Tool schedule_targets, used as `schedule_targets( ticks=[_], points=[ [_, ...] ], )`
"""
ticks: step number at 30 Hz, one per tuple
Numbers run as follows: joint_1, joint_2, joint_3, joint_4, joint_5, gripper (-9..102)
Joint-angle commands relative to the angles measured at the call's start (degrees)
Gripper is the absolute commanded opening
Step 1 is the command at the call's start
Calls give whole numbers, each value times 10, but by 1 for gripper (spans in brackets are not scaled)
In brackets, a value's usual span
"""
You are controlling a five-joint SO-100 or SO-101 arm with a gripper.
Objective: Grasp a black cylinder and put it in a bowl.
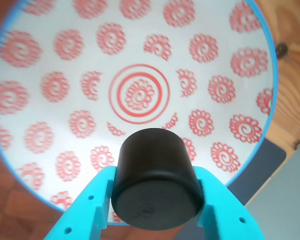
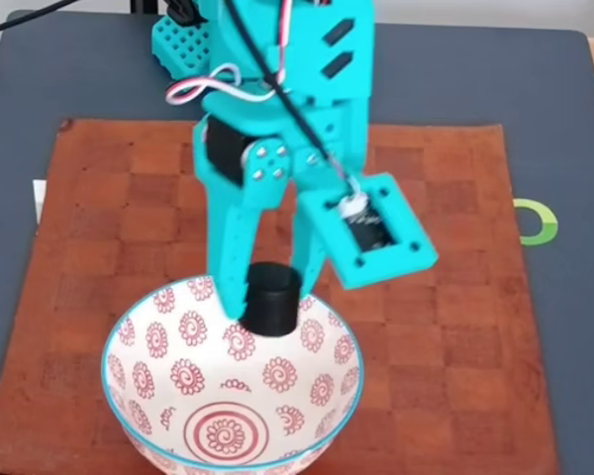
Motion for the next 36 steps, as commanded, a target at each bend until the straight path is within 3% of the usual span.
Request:
schedule_targets(
  ticks=[1, 7, 13, 18, 20, 26, 36],
  points=[
    [14, 4, -26, -2, -4, 14],
    [15, 2, -25, -11, -5, 15],
    [15, 2, -25, -6, -5, 32],
    [15, 3, -24, 0, -3, 32],
    [16, 8, -18, 1, 4, 28],
    [28, 12, -25, 4, 5, 0],
    [48, 70, 29, 7, 6, 0]
  ],
)
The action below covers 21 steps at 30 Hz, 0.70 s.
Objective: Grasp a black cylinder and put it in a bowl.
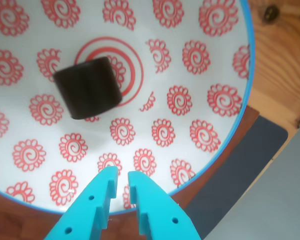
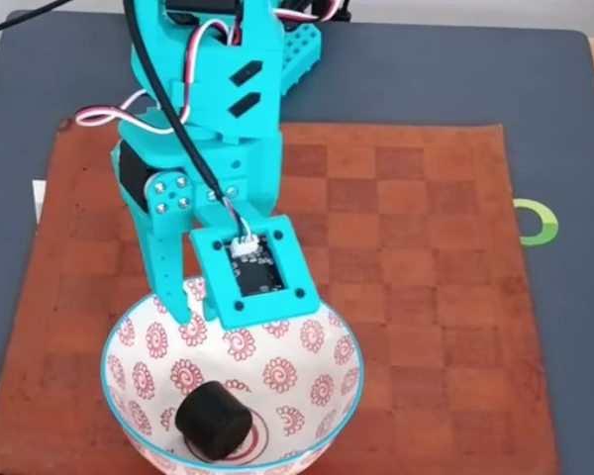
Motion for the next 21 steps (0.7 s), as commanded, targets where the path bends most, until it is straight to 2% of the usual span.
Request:
schedule_targets(
  ticks=[1, 11, 21],
  points=[
    [14, 79, 31, 3, 4, 0],
    [33, 293, 293, -1, 26, 0],
    [6, 514, 550, -7, 101, 0]
  ],
)
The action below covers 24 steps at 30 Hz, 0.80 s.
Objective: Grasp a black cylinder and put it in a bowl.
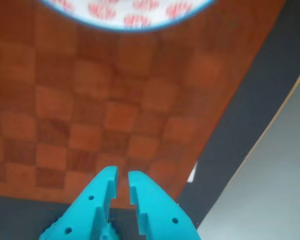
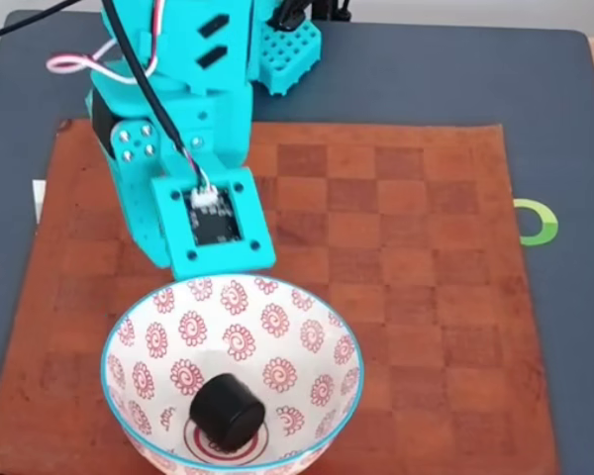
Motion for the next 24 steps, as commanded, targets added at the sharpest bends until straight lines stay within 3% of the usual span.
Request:
schedule_targets(
  ticks=[1, 10, 24],
  points=[
    [-18, 88, 62, -11, 18, 0],
    [-65, 295, 250, -40, 101, 0],
    [-128, 537, 533, -199, 207, 0]
  ],
)
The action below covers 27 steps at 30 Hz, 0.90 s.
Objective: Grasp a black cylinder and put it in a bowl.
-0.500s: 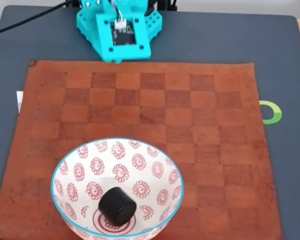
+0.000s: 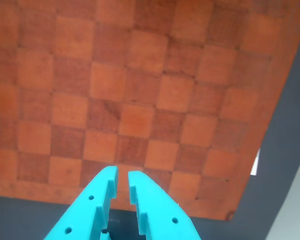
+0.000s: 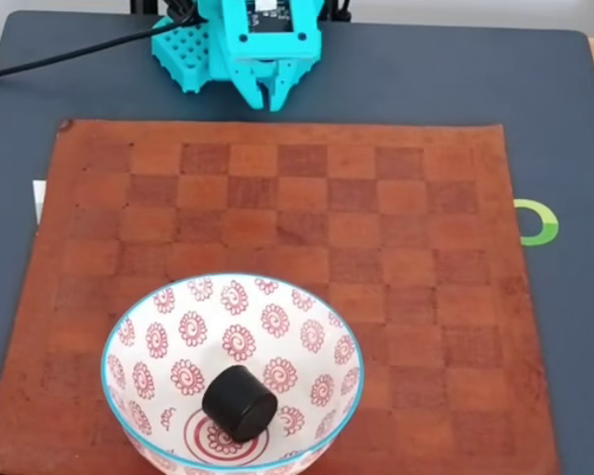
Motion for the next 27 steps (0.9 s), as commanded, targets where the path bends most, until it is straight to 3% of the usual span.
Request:
schedule_targets(
  ticks=[1, 14, 27],
  points=[
    [-7, 48, 45, -36, 13, 0],
    [-12, 251, 229, -149, 25, 0],
    [-12, 465, 372, -142, 25, 0]
  ],
)
